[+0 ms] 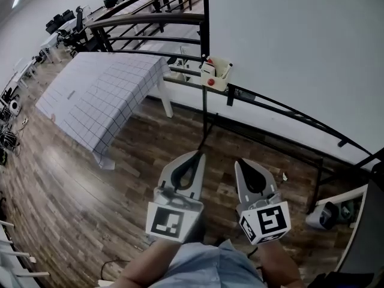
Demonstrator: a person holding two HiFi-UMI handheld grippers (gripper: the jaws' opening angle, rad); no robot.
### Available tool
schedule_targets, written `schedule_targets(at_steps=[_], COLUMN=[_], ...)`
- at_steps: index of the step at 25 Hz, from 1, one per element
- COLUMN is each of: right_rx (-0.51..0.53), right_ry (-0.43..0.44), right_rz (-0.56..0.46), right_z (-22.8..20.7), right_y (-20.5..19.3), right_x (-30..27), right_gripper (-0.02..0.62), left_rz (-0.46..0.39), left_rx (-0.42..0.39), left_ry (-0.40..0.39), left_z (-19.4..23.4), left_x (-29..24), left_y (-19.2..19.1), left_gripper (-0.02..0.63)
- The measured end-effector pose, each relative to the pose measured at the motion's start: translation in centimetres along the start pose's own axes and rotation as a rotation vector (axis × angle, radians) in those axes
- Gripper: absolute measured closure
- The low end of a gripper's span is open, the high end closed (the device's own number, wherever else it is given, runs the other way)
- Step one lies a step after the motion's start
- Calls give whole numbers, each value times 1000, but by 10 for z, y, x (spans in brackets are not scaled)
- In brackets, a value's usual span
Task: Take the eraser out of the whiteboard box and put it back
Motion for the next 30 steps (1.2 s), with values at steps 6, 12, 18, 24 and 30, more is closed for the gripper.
schedule_targets(at_steps=[6, 12, 18, 24, 30], right_rx=[26, 43, 66, 67, 54], right_ry=[-6, -23, -41, -46, -18], right_rz=[-20, -30, -33, -25, 7], right_z=[3, 11, 6, -10, -35], right_y=[16, 28, 35, 33, 24], right_x=[-69, -119, -148, -185, -235], right_gripper=[611, 611, 611, 611, 611], left_rz=[-20, -37, -31, -4, 26], left_rx=[14, 18, 30, 48, 37], left_ry=[-26, -54, -68, -73, -64], left_z=[64, 111, 135, 159, 186], left_x=[-28, -45, -61, -91, -137], left_y=[-3, -5, -11, -24, -27], left_gripper=[607, 607, 607, 607, 607])
Point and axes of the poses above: the fingertips, and each gripper's own axes: x backward along the fingers, z to its left, y out of its top, the point moved 10 cm from there along x, backward along the fingers, and after that the axes turned 14 degrees about -y, right-handed, at the moved point
